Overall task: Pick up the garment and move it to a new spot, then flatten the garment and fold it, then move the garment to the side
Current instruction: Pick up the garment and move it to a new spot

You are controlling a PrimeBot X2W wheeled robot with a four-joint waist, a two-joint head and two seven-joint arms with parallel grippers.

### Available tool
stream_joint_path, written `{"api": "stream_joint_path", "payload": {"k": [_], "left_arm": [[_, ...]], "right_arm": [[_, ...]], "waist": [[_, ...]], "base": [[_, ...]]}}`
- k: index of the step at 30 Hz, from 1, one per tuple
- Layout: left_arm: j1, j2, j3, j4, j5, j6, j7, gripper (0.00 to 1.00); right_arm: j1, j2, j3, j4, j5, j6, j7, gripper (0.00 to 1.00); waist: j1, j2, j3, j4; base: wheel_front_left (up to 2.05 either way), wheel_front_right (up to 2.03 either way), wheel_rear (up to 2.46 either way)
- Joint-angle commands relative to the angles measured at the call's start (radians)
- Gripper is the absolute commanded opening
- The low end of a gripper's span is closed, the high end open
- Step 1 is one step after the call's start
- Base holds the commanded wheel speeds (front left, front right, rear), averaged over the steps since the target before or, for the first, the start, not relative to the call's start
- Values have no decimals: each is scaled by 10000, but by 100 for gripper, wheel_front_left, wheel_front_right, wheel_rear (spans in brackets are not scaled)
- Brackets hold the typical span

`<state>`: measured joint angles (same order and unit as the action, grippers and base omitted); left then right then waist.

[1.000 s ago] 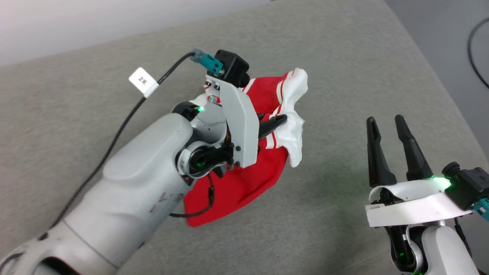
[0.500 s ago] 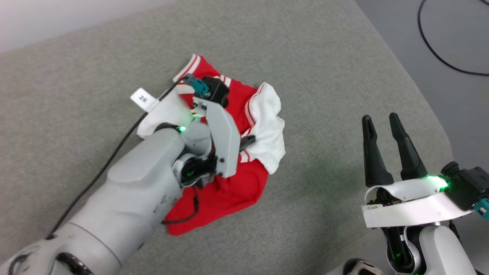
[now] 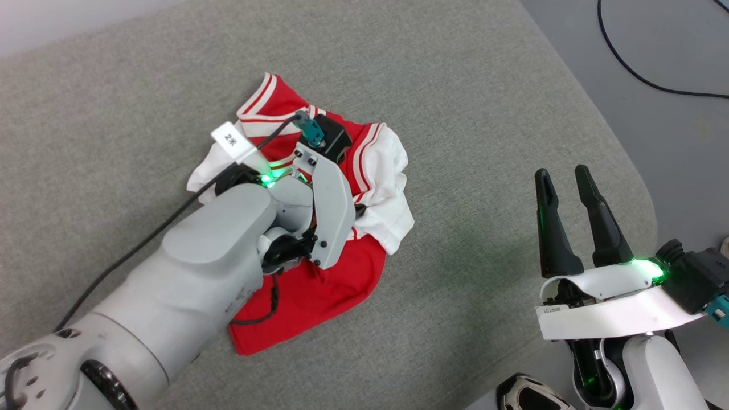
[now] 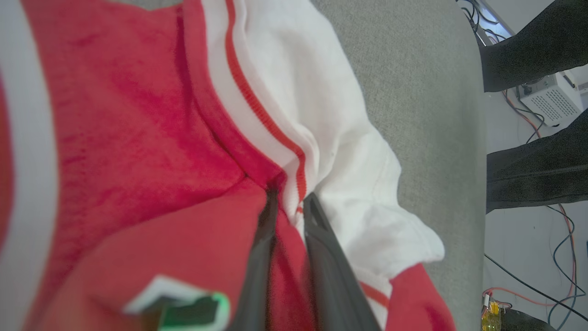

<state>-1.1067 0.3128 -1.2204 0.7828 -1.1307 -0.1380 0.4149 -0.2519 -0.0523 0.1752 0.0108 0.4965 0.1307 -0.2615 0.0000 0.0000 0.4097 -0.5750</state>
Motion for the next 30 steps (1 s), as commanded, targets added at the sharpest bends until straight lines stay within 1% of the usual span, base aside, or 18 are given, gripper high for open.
{"api": "stream_joint_path", "payload": {"k": [1,2,3,5,7,12,16,22,26,30], "left_arm": [[729,264,-441,465,139,134,370,31],[697,257,-488,440,88,135,354,63],[627,265,-526,386,83,135,299,100],[435,288,-528,216,117,155,-12,100],[211,301,-452,-38,-163,158,-368,100],[-393,9,-117,-778,-853,86,-1561,100],[-483,-72,107,-1419,-1469,81,-2377,100],[28,355,321,-2087,-2220,81,-3610,100],[722,799,238,-1986,-2276,81,-4577,100],[1737,1097,428,-1835,-2908,81,-5336,100]], "right_arm": [[-82,20,41,-45,69,1,-48,100],[-91,20,45,-47,45,1,-48,100],[-88,20,37,-40,10,1,-50,100],[-79,18,20,26,-96,1,-48,100],[-83,17,-5,117,-258,1,-48,100],[-21,12,-241,447,-847,1,-48,100],[39,6,-469,746,-1341,1,-48,100],[44,9,-810,1235,-2024,1,-48,100],[123,2,-956,1614,-2418,1,-48,100],[320,-83,-1153,1902,-2809,1,122,100]], "waist": [[0,0,11,10],[0,0,-2,51],[0,0,-21,110],[0,0,-107,305],[0,0,-219,581],[0,0,-677,1630],[0,0,-1071,2569],[0,0,-1693,3933],[0,0,-2061,4688],[0,0,-2378,5384]], "base": [[0,0,0],[0,0,0],[0,0,0],[0,0,0],[0,0,0],[0,0,0],[0,0,0],[0,0,0],[0,0,0],[0,0,0]]}}
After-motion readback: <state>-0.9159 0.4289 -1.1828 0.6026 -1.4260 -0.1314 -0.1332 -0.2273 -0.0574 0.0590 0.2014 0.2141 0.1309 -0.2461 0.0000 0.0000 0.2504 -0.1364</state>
